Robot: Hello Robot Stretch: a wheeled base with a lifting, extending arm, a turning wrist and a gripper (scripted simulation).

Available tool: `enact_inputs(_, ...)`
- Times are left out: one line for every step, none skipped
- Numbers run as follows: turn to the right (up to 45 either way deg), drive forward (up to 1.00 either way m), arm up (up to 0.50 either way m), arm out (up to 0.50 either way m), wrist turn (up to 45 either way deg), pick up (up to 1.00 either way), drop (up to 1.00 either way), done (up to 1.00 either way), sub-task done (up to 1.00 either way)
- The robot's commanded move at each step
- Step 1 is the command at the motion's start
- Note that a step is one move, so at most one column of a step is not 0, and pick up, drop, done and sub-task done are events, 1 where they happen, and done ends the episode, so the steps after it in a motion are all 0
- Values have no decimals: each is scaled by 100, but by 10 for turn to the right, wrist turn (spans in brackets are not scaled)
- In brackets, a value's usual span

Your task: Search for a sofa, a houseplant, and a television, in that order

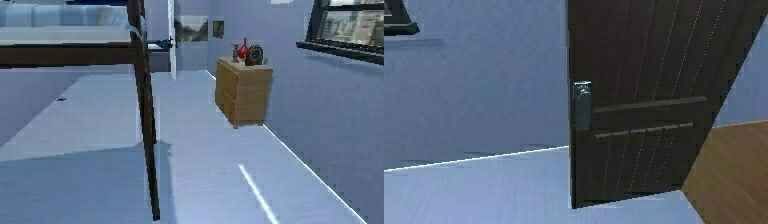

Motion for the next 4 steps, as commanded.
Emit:
enact_inputs(150,0,0,0,0,0,0,0,0)
enact_inputs(30,0,0,0,0,0,0,0,0)
enact_inputs(0,80,0,0,0,0,0,0,0)
enact_inputs(450,0,0,0,0,0,0,0,0)
